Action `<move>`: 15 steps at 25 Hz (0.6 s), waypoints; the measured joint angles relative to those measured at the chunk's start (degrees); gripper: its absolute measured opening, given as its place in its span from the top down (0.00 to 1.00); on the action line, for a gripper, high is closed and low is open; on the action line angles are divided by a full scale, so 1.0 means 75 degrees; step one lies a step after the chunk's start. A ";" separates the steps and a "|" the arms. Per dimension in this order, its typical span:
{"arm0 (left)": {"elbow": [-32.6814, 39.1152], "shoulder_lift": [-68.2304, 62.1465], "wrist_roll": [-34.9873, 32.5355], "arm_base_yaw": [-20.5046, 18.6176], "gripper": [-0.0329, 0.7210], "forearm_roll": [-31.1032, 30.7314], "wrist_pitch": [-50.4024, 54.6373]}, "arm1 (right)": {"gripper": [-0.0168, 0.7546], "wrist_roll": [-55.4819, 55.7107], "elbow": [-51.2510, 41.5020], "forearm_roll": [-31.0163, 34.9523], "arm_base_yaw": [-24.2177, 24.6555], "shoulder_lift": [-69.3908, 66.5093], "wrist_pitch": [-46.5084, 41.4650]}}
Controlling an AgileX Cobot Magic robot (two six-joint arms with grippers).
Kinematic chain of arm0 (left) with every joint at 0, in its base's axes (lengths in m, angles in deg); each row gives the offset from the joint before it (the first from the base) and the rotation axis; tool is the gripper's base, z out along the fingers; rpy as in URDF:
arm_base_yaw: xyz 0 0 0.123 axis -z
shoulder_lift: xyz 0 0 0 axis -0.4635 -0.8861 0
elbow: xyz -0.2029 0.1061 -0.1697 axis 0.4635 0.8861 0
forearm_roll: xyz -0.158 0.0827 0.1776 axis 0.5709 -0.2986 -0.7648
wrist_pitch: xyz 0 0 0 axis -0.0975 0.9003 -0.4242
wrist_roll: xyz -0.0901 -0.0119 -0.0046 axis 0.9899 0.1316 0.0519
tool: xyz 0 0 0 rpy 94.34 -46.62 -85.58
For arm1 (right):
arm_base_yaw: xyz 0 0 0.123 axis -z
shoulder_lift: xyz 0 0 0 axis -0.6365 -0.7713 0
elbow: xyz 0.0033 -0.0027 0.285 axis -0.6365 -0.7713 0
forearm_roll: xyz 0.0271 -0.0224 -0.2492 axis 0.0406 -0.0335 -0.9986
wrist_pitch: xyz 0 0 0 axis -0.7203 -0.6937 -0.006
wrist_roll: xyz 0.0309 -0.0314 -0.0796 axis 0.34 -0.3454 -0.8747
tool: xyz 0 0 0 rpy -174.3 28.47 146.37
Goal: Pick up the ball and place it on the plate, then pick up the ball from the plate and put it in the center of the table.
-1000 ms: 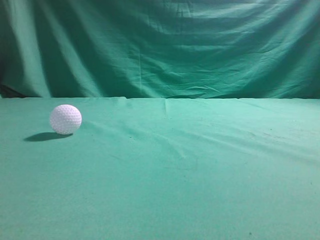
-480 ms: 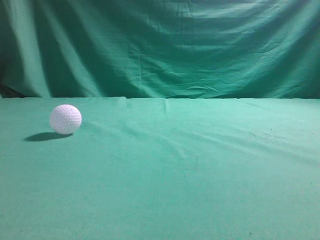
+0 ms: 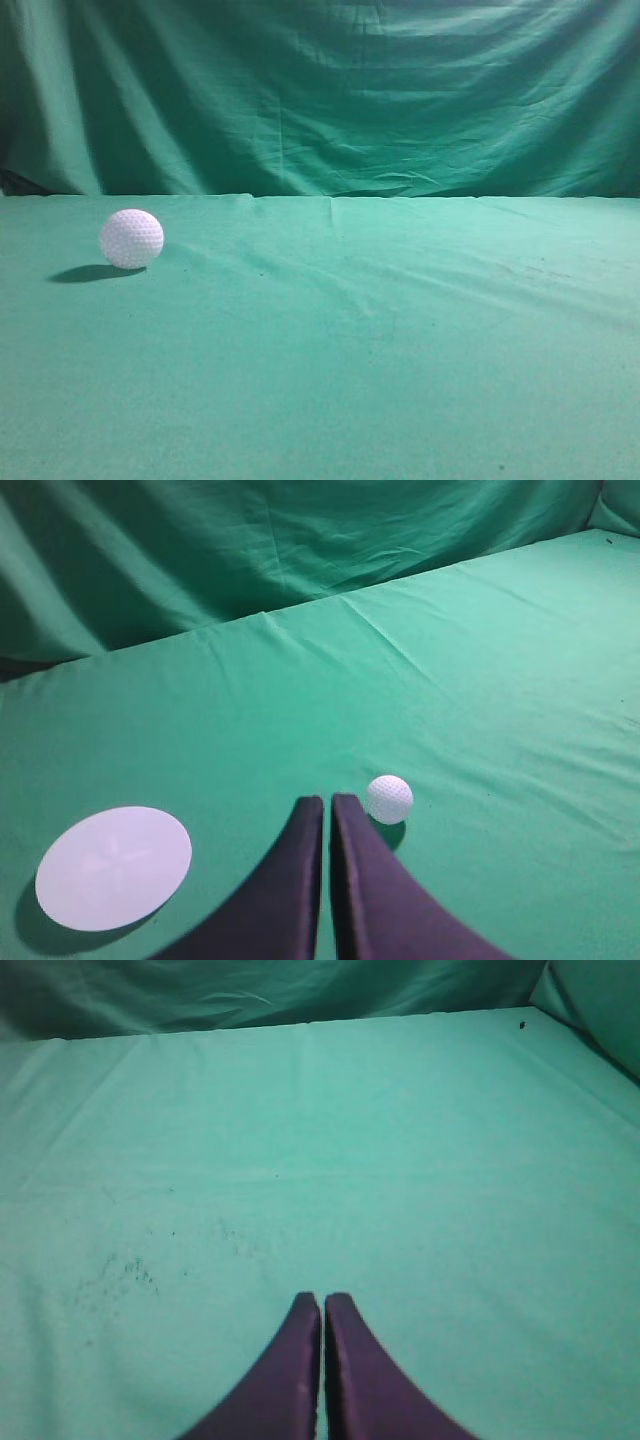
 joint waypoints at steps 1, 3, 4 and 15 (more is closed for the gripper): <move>0.0000 0.0040 0.0000 0.0000 0.96 0.0000 0.0000 | 0.98 0.0000 0.0000 0.0000 0.0000 0.0000 0.0000; 0.0000 0.0240 0.0053 0.0000 0.96 -0.0074 0.0005 | 0.98 0.0000 0.0000 0.0000 0.0000 0.0000 0.0000; 0.0052 0.0344 0.0188 0.0000 0.96 -0.0153 -0.0035 | 0.98 0.0000 0.0000 0.0000 0.0000 0.0000 0.0000; 0.2524 0.0790 0.2042 0.0000 0.96 -0.1067 -0.2593 | 0.98 0.0000 -0.0005 0.0000 0.0000 0.0000 0.0000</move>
